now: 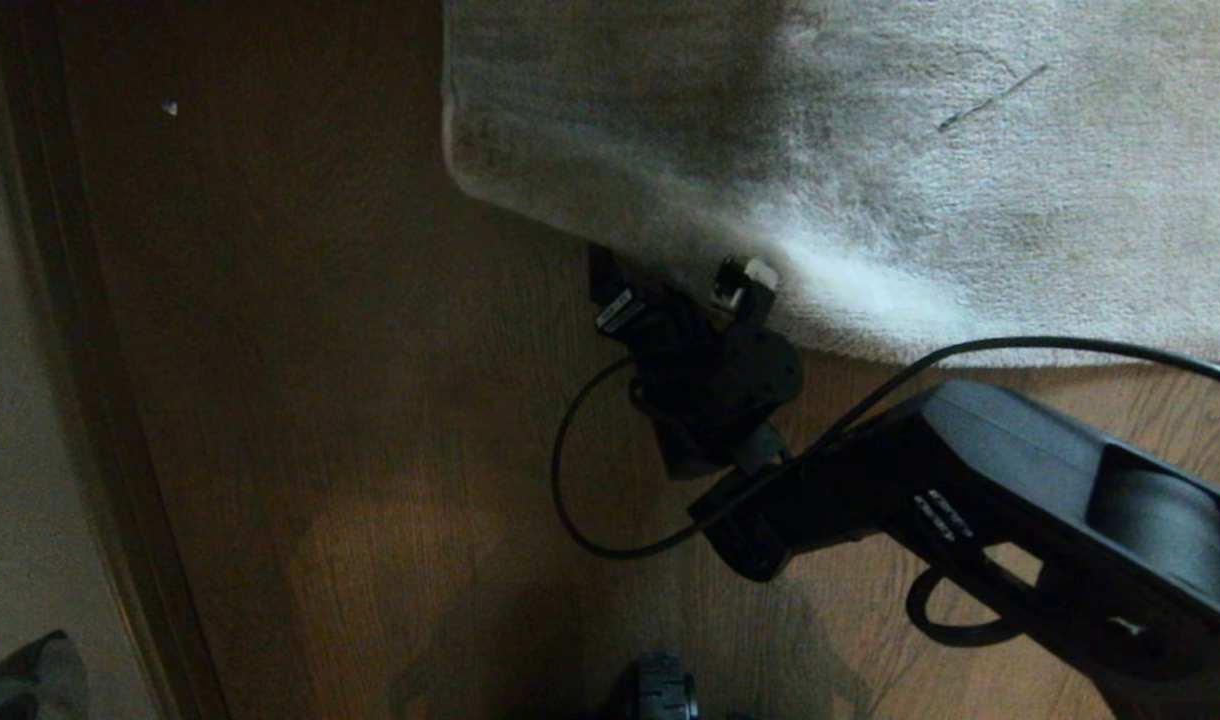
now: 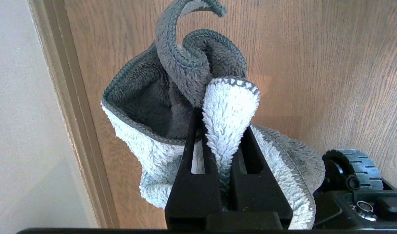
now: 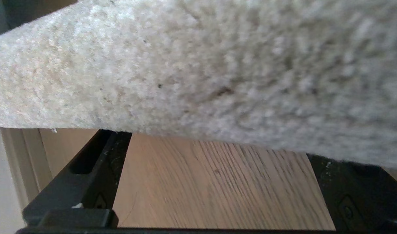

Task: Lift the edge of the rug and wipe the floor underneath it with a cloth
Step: Lift up the carpet

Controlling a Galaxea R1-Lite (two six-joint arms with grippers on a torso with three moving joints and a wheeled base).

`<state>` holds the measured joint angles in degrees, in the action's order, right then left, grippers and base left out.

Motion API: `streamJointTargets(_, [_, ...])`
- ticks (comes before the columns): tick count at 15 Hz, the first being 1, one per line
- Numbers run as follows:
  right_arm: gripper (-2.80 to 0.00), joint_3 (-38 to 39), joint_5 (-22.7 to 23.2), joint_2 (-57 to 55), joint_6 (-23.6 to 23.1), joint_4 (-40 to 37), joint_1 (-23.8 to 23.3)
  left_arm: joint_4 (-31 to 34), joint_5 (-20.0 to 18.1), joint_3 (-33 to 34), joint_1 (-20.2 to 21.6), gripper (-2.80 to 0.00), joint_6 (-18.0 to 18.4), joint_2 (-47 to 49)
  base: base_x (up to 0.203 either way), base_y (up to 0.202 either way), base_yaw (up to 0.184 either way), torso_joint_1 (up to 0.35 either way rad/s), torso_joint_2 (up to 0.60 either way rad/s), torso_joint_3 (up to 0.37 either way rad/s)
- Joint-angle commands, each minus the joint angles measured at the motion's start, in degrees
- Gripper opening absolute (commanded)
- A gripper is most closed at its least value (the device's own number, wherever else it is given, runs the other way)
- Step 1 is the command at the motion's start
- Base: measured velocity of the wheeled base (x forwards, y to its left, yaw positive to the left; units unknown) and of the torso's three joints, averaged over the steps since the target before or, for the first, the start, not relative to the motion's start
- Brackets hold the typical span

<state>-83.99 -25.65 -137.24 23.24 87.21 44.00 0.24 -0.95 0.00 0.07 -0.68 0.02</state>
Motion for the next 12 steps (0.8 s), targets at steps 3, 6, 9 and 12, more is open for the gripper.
streamJointTargets(3, [0.00,2.10,-0.19,0.92,0.06,2.70,-0.06,-0.03,-0.02,0.00,0.01,-2.80,-0.02,-0.02,0.000,0.000,0.000,0.000,0.00,0.000])
streamJointTargets(6, [0.00,3.49,-0.28,0.47,-0.03,2.70,-0.06,-0.07,-0.02,0.00,0.01,-2.80,-0.02,-0.02,0.000,0.000,0.000,0.000,0.00,0.000])
streamJointTargets(9, [0.00,2.85,-0.41,0.39,-0.77,2.74,-0.06,-0.05,-0.02,0.00,0.01,-2.80,-0.02,-0.02,0.000,0.000,0.000,0.000,0.00,0.000])
streamJointTargets(12, [0.00,0.47,-0.45,1.15,-1.13,2.74,0.25,0.02,-0.02,0.00,0.01,-2.80,-0.02,-0.02,0.000,0.000,0.000,0.000,0.00,0.000])
